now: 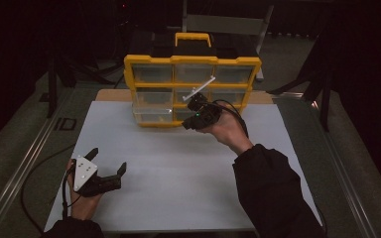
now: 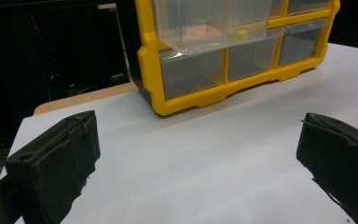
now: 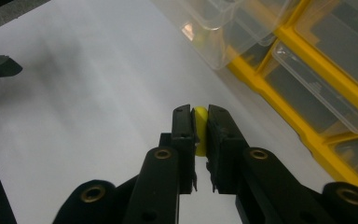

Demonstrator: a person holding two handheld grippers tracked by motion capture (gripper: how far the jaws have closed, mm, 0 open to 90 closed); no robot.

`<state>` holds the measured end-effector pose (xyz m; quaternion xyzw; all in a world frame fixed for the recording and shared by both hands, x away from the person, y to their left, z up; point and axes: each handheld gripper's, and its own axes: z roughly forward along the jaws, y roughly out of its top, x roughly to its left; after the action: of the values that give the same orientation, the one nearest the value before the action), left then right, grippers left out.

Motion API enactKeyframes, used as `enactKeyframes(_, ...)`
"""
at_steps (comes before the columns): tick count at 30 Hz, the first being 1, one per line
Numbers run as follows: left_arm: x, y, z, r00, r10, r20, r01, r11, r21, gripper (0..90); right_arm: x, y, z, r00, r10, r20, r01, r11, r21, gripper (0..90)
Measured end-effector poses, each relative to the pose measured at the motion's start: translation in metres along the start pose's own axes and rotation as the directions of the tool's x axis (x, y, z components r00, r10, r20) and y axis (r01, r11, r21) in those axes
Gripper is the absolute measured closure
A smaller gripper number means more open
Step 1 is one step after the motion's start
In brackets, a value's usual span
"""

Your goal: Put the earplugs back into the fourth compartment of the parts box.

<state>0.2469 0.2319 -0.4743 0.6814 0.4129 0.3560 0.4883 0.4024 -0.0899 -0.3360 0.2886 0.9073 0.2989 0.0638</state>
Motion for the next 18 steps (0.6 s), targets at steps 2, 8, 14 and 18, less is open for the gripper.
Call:
enactKeyframes(2,0.000,0.000,0.000,1.0000,-0.002,-0.001,0.002,1.0000,-0.001,0.3,-0.001,0.002,-0.001,1.0000,0.003,0.003,-0.003,1.000,-0.002,81.6)
enactKeyframes(8,0.000,0.000,0.000,1.0000,0.000,0.000,0.000,1.0000,-0.001,0.3,-0.006,0.006,-0.004,0.9999,0.011,0.010,-0.011,1.000,-0.011,81.6)
enactKeyframes(14,0.000,0.000,0.000,1.0000,0.000,0.000,0.000,1.0000,-0.002,0.3,-0.011,0.011,-0.007,0.9998,0.016,0.014,-0.016,1.000,-0.014,81.6)
enactKeyframes(18,0.000,0.000,0.000,1.0000,0.000,0.000,0.000,1.0000,-0.003,0.3,-0.015,0.014,-0.010,0.9995,0.024,0.018,-0.024,0.999,-0.023,81.6)
